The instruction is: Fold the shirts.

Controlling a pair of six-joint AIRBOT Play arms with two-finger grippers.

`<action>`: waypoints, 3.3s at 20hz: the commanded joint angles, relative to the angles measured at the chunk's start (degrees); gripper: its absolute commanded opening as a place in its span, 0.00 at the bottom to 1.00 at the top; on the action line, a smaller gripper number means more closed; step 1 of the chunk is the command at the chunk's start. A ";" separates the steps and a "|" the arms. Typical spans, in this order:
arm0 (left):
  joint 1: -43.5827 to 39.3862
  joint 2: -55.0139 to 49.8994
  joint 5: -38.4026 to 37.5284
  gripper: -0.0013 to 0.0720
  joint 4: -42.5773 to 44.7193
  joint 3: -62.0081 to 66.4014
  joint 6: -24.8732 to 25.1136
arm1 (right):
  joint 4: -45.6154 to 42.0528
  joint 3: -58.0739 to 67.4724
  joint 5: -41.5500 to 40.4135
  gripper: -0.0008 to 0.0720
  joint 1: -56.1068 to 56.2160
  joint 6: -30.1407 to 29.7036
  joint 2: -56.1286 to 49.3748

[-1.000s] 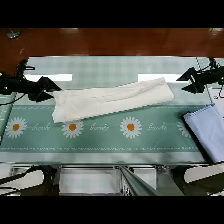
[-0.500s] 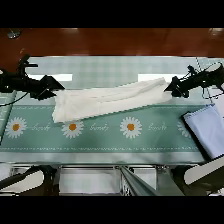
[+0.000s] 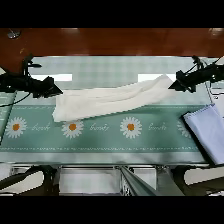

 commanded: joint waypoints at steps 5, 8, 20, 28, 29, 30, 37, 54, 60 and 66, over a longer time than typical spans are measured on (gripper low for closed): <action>-9.20 0.02 3.10 0.06 -0.70 0.00 2.32 | -3.45 -17.88 -1.62 0.03 -0.09 -2.54 30.99; -17.75 -1.27 12.07 0.06 -1.18 0.00 -2.89 | -3.34 -24.11 -2.27 0.03 -0.09 -0.74 42.27; -55.95 -20.39 40.96 0.06 -7.39 6.36 -16.26 | 4.42 -25.88 3.63 0.03 -0.09 1.51 60.02; -63.82 -31.47 28.15 0.06 -7.39 22.03 -16.11 | 2.40 -25.88 0.00 0.03 7.15 2.25 59.84; -63.19 -31.36 25.90 0.06 -7.41 23.23 -14.86 | 2.49 -25.81 -0.09 0.03 7.69 2.23 59.36; -61.86 -31.17 22.69 0.06 -7.37 24.61 -11.67 | 2.95 -25.75 0.09 0.03 7.72 2.21 58.58; -34.67 -17.81 7.30 0.06 4.20 25.44 -14.60 | 5.64 -18.80 -1.42 0.03 16.92 0.74 47.67; -4.13 37.18 16.02 0.06 8.26 -19.23 -13.75 | 12.55 24.20 -13.73 0.88 53.48 5.64 -17.35; -5.35 36.83 17.75 0.06 6.51 -24.96 -13.73 | 6.08 24.52 7.13 0.88 39.23 3.28 -5.01; -5.53 36.89 13.77 0.06 6.49 -25.05 -12.15 | -26.43 -16.72 -12.26 0.88 26.12 17.40 35.54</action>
